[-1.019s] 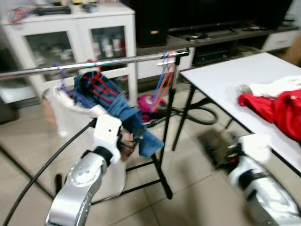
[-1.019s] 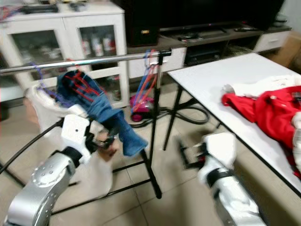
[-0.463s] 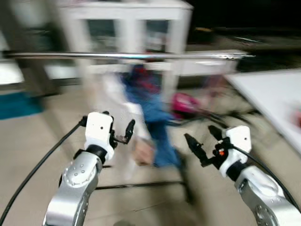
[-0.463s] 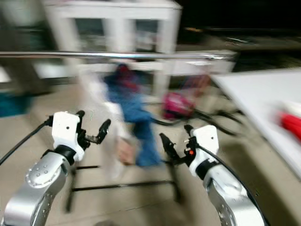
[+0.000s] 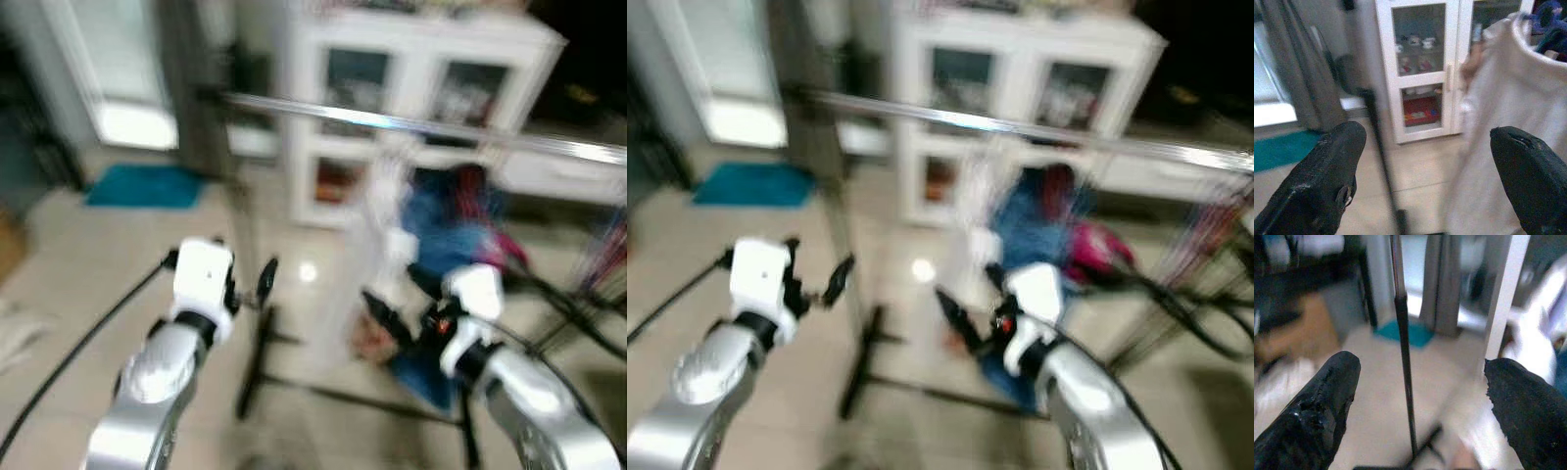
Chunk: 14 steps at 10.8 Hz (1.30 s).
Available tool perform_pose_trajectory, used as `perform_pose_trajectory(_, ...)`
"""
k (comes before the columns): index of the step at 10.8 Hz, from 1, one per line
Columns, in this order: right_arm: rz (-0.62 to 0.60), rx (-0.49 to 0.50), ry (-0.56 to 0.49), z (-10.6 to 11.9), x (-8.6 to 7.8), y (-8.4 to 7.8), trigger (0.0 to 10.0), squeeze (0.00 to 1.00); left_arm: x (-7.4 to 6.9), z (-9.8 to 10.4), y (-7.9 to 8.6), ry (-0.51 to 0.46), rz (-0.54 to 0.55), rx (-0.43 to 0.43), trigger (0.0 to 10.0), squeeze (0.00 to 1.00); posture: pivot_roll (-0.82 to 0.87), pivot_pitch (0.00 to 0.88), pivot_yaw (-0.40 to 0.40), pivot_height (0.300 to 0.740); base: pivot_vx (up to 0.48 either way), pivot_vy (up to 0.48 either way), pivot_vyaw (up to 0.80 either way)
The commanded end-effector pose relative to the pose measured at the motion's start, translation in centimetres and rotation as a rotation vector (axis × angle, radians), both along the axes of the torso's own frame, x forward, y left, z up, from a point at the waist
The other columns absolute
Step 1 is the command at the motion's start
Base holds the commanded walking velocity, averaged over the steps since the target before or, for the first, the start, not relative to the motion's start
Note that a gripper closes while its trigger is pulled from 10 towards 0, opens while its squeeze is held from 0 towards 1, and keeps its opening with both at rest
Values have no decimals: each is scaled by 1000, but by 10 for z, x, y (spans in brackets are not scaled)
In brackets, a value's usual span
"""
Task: Hang hanger
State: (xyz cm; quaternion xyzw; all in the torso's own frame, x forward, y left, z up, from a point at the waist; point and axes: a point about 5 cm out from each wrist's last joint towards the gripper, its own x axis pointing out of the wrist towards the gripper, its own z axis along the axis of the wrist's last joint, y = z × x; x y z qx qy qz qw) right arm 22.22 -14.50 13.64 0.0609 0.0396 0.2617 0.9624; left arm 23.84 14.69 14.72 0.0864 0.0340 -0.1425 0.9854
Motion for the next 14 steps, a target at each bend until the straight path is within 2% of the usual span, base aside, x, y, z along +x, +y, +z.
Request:
perform_pose_trajectory(1, -24, 18, -24, 5, -1, -4, 10000, 1000, 0, 4, -2, -17, -15, 16, 10000, 0, 158, 0, -35, 740, 0, 0, 0)
perform_pose_trajectory(2, -95, 39, -69, 14, -2, -13, 10000, 1000, 6, 4, -2, -11, -3, 42, 10000, 0, 144, 0, -31, 740, 0, -480, 0)
perform_pose_trajectory(3, -114, 37, -76, 16, -1, -15, 10000, 1000, 8, 4, -2, -14, -5, 51, 10000, 0, 137, 0, -29, 740, 0, -480, 0)
perform_pose_trajectory(5, -229, 2, 12, 3, 3, -22, 10000, 1000, 13, 6, -11, 6, -36, -26, 10000, 0, 124, 0, -16, 740, 0, 0, 0)
perform_pose_trajectory(6, -291, -61, 48, -8, 2, -25, 10000, 1000, 15, 2, -13, 20, -44, -35, 10000, 0, 119, 0, -12, 740, 0, 0, 0)
perform_pose_trajectory(8, -399, -51, -20, 2, 10, -29, 10000, 1000, 18, 3, -17, 10, -61, -62, 10000, 0, 116, 0, -17, 740, 146, 0, 0)
perform_pose_trajectory(10, -419, -15, -36, 8, 18, -25, 10000, 1000, 18, 4, -20, 7, -82, -57, 10000, 0, 119, 0, -23, 740, 313, 0, -400)
perform_pose_trajectory(12, -374, -15, -48, 10, 26, -17, 10000, 996, 15, 1, -22, 11, -100, -57, 10000, 0, 128, 0, -32, 740, 328, 0, -800)
perform_pose_trajectory(14, -314, -2, -60, 10, 32, -7, 10000, 675, 11, 0, -19, 12, -108, -37, 10000, 0, 134, 0, -37, 740, 328, 0, 0)
